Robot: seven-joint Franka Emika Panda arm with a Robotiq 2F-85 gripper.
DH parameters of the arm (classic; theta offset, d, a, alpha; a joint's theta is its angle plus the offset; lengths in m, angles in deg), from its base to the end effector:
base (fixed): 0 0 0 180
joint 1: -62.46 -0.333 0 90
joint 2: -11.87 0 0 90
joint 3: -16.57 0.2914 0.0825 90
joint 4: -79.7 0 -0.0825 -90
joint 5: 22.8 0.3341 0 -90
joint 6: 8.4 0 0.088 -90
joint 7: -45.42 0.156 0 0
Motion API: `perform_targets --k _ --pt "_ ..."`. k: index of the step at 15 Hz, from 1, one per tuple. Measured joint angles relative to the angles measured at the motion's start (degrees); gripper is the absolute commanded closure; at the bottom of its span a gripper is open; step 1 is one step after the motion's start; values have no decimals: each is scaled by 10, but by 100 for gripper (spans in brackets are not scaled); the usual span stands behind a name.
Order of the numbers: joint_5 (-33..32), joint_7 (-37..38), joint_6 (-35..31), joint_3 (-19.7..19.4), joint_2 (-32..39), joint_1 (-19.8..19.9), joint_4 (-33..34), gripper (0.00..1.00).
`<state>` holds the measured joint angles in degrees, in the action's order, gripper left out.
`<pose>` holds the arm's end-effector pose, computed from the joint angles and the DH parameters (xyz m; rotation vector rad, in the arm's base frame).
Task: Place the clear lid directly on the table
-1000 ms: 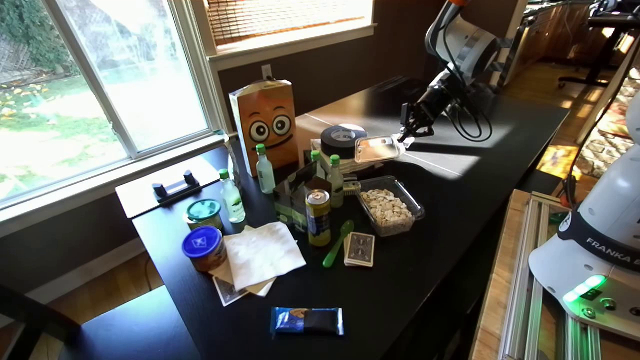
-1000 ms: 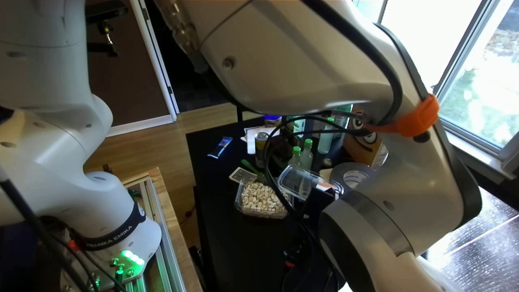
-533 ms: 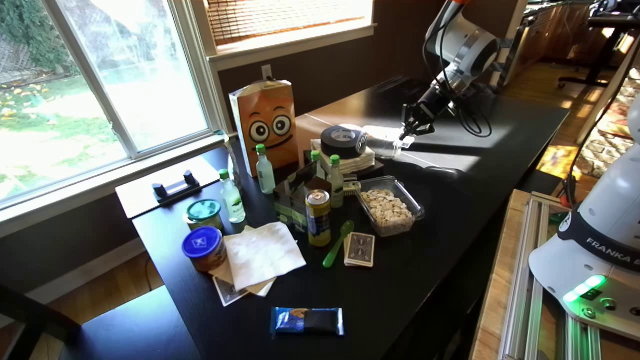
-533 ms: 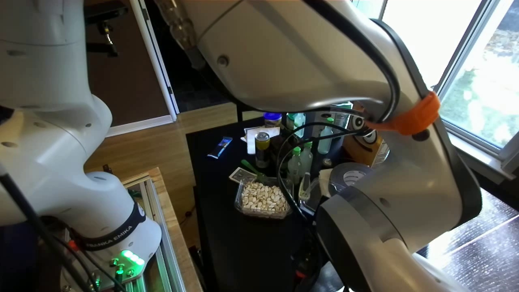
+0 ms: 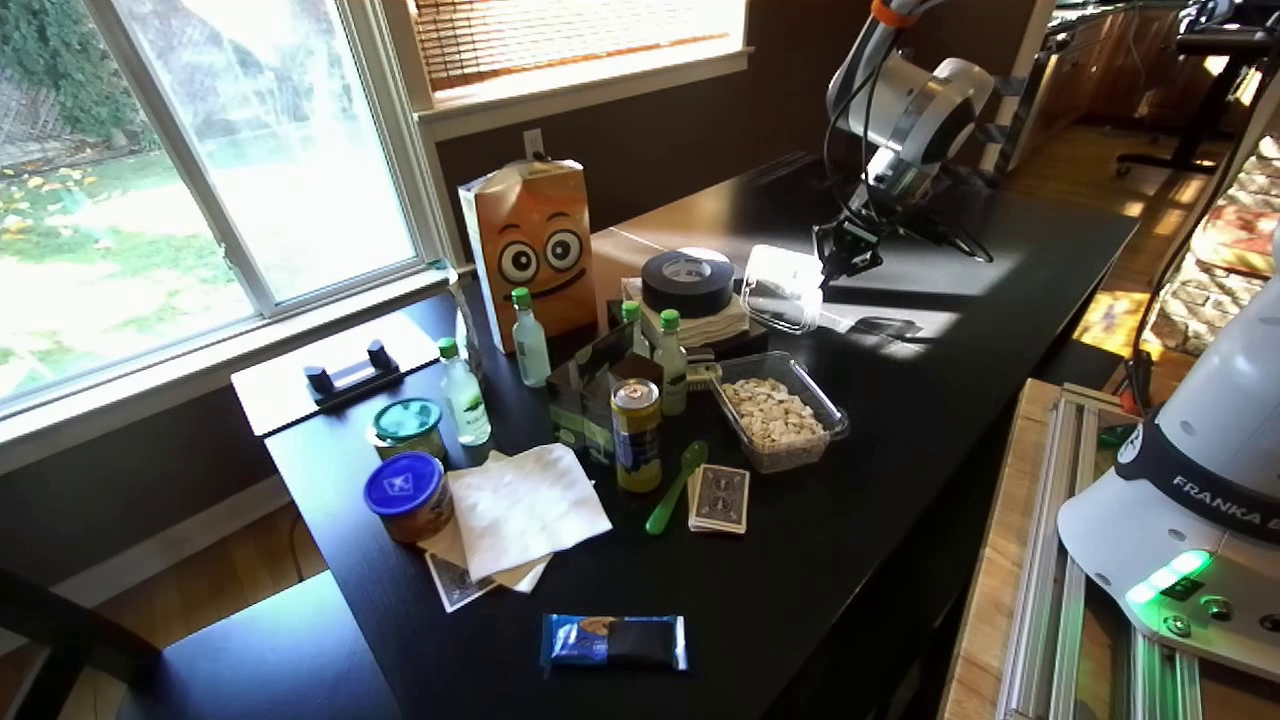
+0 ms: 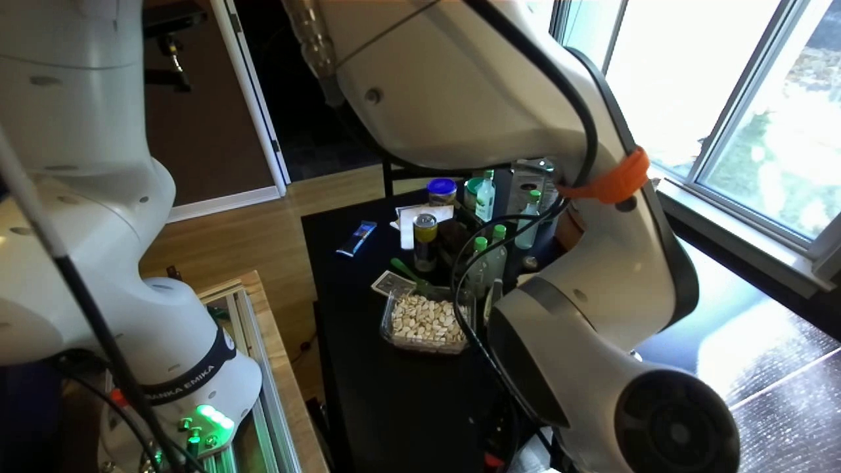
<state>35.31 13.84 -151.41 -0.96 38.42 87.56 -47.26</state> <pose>0.3730 -0.3311 0.1385 -2.3930 1.3651 -0.2328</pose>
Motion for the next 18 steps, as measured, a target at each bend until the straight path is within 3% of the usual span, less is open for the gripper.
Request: perform_targets --k 4,8,9,11,18 --pt "-4 11 -129 14 1 -26 -29 100" --pt "-5 31 -205 7 5 -55 -48 99" --pt "-5 36 -218 4 6 -62 -52 74" --pt "-5 46 -240 -2 9 -75 -58 67" --pt "-5 34 -287 -9 -20 -113 -84 18"
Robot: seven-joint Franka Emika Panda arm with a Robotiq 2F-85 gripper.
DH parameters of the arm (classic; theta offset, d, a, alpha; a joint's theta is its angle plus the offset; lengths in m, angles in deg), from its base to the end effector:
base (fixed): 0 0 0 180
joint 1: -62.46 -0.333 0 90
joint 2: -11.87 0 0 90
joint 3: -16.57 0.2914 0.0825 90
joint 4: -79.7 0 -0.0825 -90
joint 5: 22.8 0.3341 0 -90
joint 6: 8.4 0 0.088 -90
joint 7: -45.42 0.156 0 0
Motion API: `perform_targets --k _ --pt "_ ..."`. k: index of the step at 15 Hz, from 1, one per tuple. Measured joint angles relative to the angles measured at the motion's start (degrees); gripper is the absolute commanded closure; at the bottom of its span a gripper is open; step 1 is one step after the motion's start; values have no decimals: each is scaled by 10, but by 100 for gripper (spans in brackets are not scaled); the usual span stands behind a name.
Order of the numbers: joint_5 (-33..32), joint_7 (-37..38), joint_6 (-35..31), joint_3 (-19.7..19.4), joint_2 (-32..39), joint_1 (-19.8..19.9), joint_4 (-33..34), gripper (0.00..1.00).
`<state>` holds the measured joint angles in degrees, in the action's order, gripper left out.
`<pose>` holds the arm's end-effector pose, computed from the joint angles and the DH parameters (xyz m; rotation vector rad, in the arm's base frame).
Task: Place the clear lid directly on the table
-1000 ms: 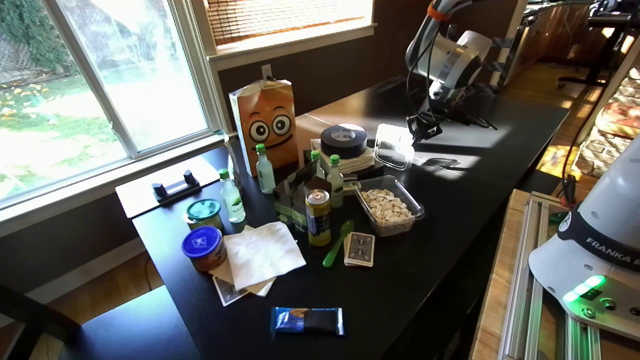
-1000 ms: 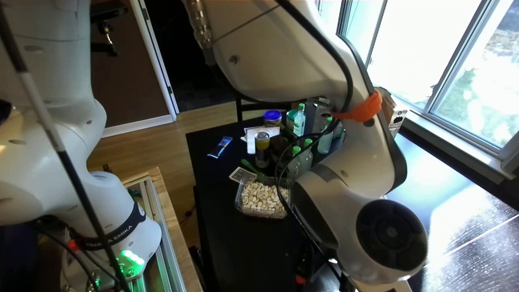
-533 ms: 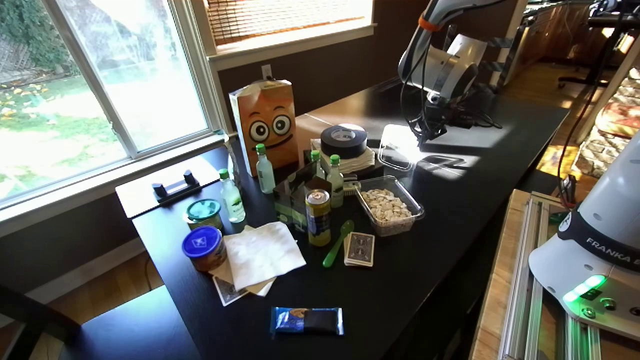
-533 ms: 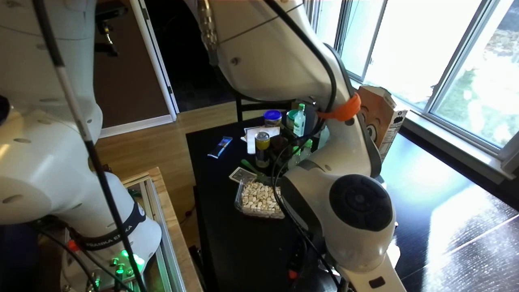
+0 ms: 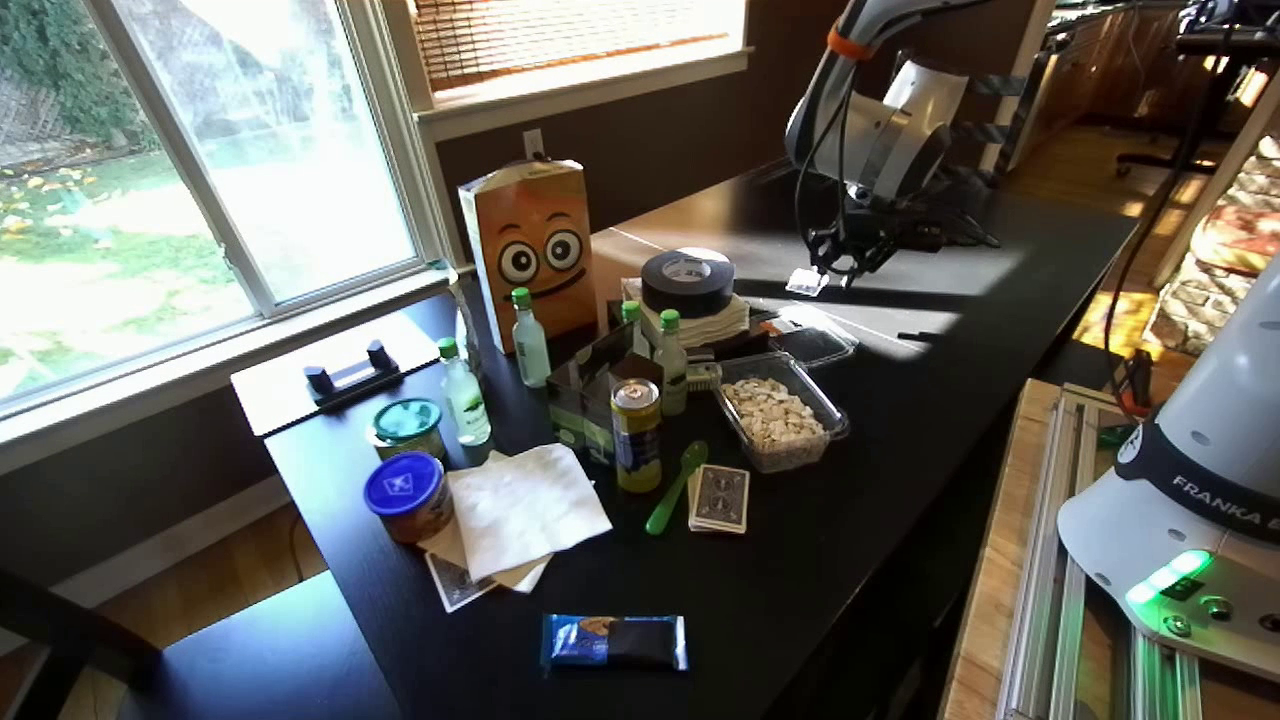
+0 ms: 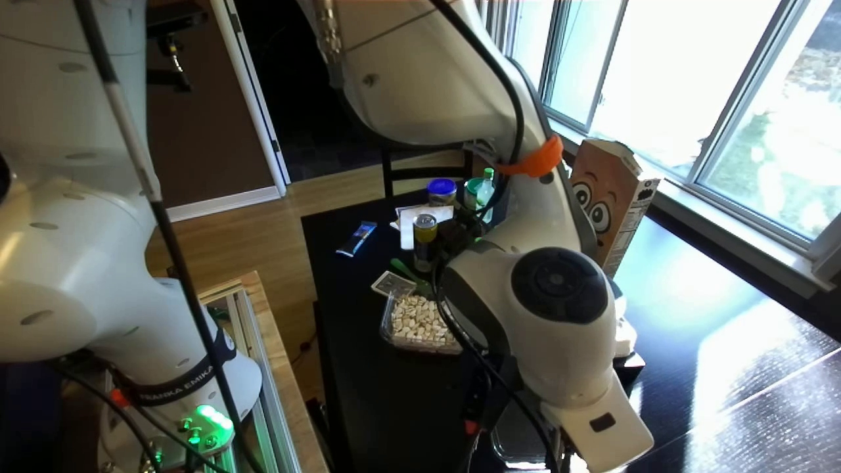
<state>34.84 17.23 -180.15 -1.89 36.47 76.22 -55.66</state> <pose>0.3742 -0.3139 0.1513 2.7106 -1.4930 0.4510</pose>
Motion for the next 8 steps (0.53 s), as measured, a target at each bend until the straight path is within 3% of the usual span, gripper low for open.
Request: perform_targets --k 3,6,8 --pt "1 -34 -53 9 -69 -18 -35 1" --pt "0 -66 -62 19 -149 -33 -78 0" --pt "-1 -85 -31 29 -193 -44 -111 0"
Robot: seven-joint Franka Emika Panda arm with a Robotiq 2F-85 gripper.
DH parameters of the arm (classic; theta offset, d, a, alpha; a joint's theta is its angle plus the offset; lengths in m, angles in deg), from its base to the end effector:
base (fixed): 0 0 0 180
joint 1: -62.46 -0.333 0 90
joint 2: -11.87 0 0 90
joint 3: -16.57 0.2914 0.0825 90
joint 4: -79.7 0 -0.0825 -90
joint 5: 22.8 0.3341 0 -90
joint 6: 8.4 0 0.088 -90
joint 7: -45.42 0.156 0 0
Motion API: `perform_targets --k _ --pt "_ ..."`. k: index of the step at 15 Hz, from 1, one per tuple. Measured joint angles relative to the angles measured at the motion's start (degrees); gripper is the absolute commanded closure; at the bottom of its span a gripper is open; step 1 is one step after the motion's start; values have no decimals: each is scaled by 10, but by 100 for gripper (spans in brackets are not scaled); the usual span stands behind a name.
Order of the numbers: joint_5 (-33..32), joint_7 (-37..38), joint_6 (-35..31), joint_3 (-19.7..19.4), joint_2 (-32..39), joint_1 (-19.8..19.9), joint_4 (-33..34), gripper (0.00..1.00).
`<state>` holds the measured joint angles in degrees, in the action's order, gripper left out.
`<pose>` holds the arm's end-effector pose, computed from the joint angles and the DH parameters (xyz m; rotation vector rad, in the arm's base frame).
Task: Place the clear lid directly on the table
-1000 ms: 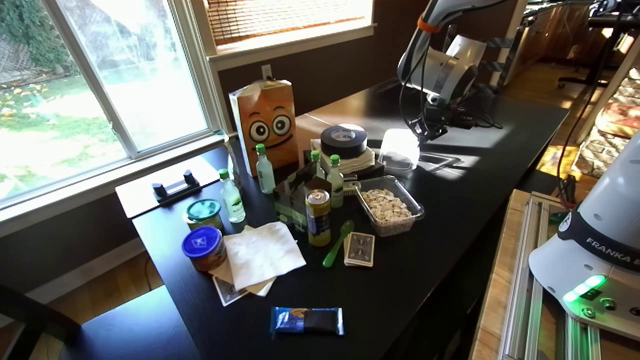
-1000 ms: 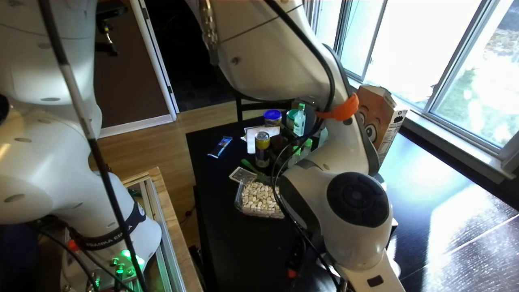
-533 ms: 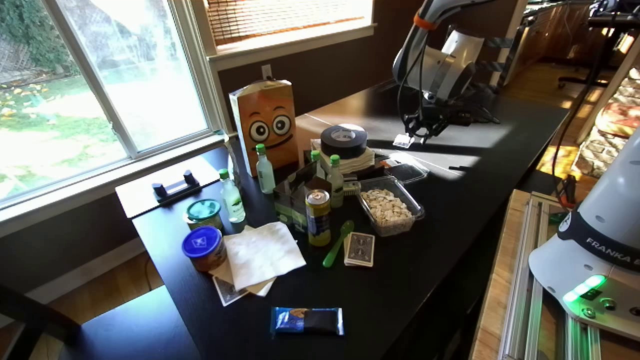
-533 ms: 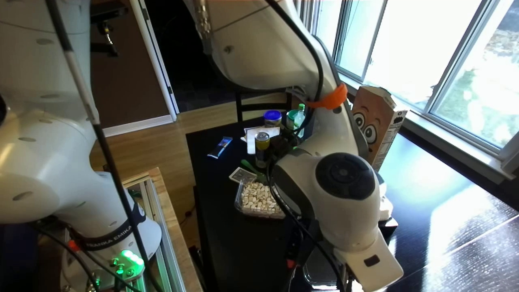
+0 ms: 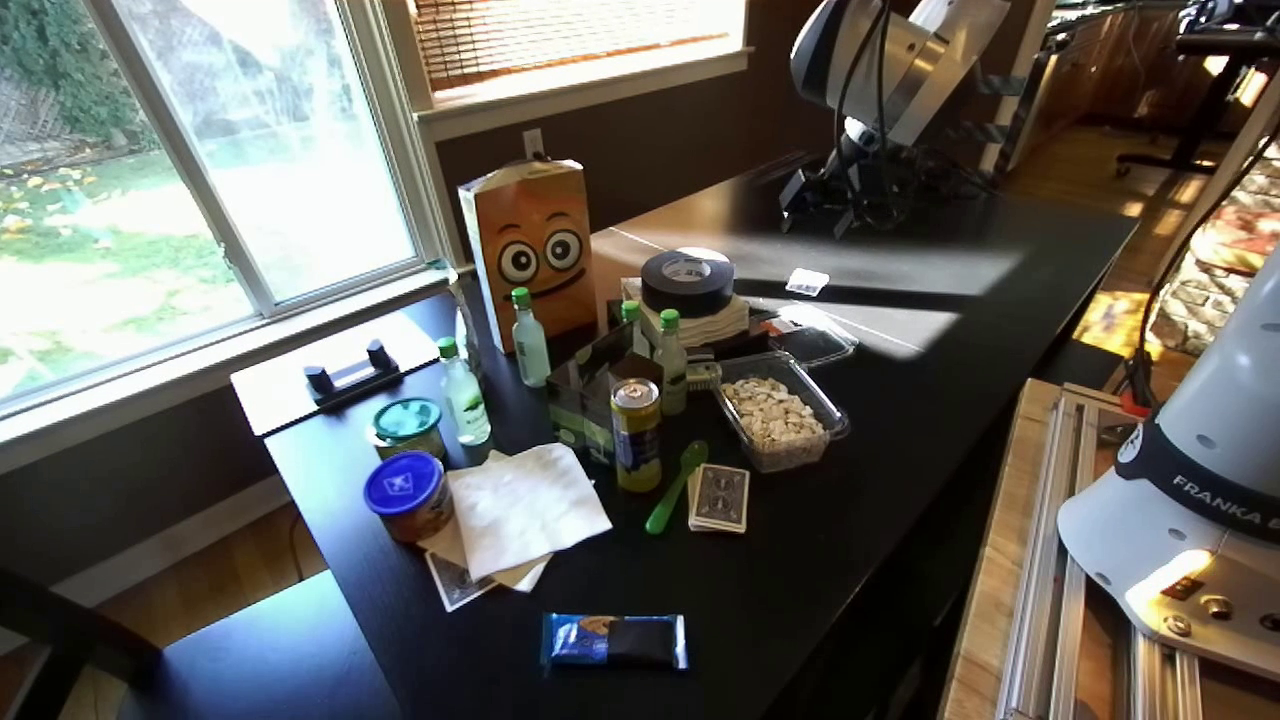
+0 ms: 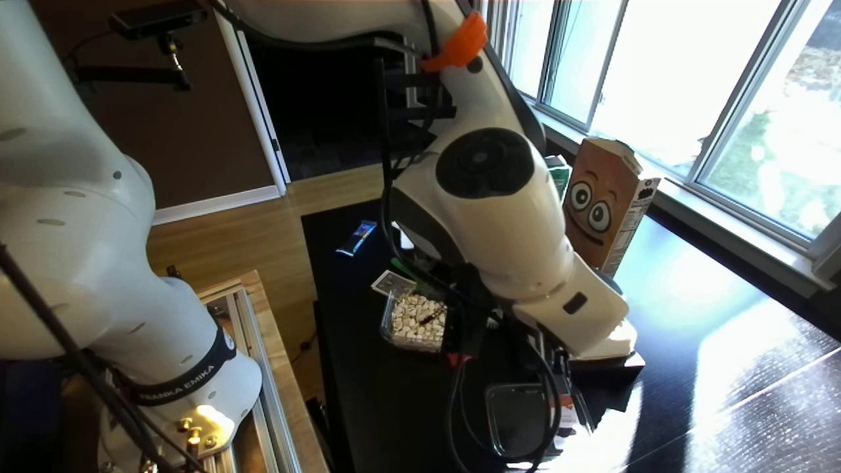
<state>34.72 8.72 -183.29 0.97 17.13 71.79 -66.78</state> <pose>0.3831 -0.2487 0.2385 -2.8068 1.1420 -0.6930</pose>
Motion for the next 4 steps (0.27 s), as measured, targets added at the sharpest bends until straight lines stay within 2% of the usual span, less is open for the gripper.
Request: perform_targets --k 4 --pt "-31 -26 38 24 -52 -26 -66 0"
